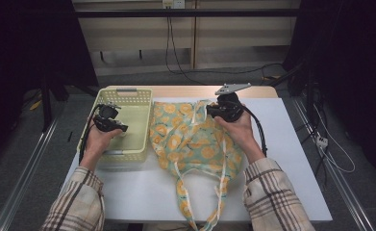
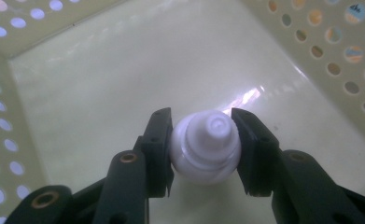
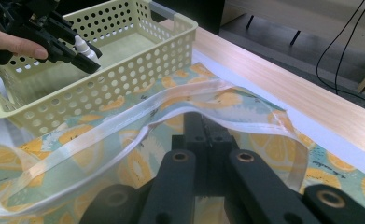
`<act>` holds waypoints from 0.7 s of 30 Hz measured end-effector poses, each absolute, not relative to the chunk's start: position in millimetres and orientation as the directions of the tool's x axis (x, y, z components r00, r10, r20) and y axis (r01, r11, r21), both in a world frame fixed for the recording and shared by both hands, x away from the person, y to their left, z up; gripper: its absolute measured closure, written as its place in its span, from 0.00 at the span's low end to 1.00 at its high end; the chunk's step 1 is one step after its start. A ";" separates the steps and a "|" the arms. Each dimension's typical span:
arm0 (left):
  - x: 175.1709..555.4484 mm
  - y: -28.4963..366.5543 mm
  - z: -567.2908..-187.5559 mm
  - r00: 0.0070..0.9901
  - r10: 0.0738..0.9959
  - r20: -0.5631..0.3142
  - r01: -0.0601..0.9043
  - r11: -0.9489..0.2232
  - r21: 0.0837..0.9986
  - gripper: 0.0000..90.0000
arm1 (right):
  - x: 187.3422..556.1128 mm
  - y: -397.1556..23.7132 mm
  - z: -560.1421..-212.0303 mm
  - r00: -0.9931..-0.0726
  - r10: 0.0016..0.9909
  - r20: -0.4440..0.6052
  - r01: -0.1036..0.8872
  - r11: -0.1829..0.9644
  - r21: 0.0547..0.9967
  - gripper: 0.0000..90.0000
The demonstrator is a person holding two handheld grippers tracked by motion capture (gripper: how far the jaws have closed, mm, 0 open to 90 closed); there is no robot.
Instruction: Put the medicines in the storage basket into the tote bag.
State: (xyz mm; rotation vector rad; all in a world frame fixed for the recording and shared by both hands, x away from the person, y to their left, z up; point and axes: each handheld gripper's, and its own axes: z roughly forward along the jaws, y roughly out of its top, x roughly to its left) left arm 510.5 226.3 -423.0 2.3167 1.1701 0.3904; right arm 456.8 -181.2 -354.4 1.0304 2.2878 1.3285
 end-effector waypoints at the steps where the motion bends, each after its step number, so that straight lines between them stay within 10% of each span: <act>1: 510.6 227.1 -421.8 0.588 0.808 0.029 0.657 -0.499 0.566 0.67 | 456.3 -182.3 -353.2 -0.695 0.713 0.089 0.431 0.314 0.846 1.00; 21: 486.9 232.2 -372.7 0.597 0.802 0.003 0.534 -0.400 0.745 0.67 | 457.6 -181.4 -355.8 -0.695 0.712 0.095 0.435 0.311 0.845 1.00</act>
